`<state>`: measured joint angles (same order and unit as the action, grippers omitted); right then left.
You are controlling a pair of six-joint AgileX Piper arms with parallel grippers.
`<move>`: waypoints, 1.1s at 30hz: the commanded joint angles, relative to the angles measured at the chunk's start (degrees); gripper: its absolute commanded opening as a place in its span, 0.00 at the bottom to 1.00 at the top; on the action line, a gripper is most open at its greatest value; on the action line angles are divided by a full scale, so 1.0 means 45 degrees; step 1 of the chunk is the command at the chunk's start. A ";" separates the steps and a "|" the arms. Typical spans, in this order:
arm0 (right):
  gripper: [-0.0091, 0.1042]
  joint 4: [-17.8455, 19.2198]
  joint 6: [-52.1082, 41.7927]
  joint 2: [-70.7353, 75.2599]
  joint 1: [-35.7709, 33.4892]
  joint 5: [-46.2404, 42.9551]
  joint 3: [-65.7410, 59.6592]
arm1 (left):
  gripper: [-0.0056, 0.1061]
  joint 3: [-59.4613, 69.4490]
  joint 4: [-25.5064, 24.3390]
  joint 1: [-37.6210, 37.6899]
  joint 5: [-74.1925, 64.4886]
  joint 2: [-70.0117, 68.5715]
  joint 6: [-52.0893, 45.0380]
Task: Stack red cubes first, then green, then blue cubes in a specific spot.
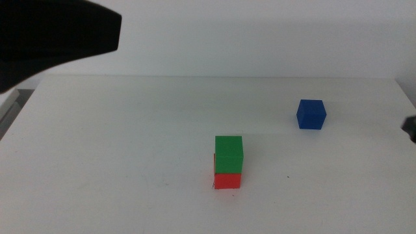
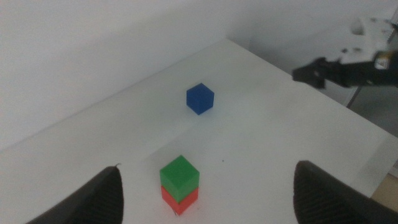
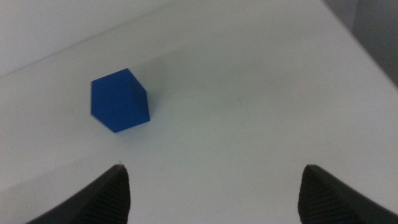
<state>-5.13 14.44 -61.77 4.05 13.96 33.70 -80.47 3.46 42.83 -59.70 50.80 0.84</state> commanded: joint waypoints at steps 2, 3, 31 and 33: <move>0.90 -0.0709 0.0267 -0.1772 0.0081 0.0161 0.1265 | 0.89 0.0096 -0.0311 -0.0018 -0.0133 -0.0065 0.0546; 0.90 -0.0934 0.0215 -0.2226 0.0081 0.0435 0.1678 | 0.89 0.0096 -0.0468 -0.0018 -0.0079 -0.0065 0.0597; 0.89 0.2943 0.0554 -1.4328 -0.3559 0.8648 1.5738 | 0.89 0.0096 -0.1022 -0.0018 -0.0181 -0.0065 0.0527; 0.83 0.2976 0.0687 -1.4602 -0.3559 0.8352 1.5738 | 0.89 0.0096 -0.1022 -0.0018 -0.0181 -0.0065 0.0527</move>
<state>7.73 16.92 -126.97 -11.96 52.97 104.01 -80.47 -0.99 42.83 -60.88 50.80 3.01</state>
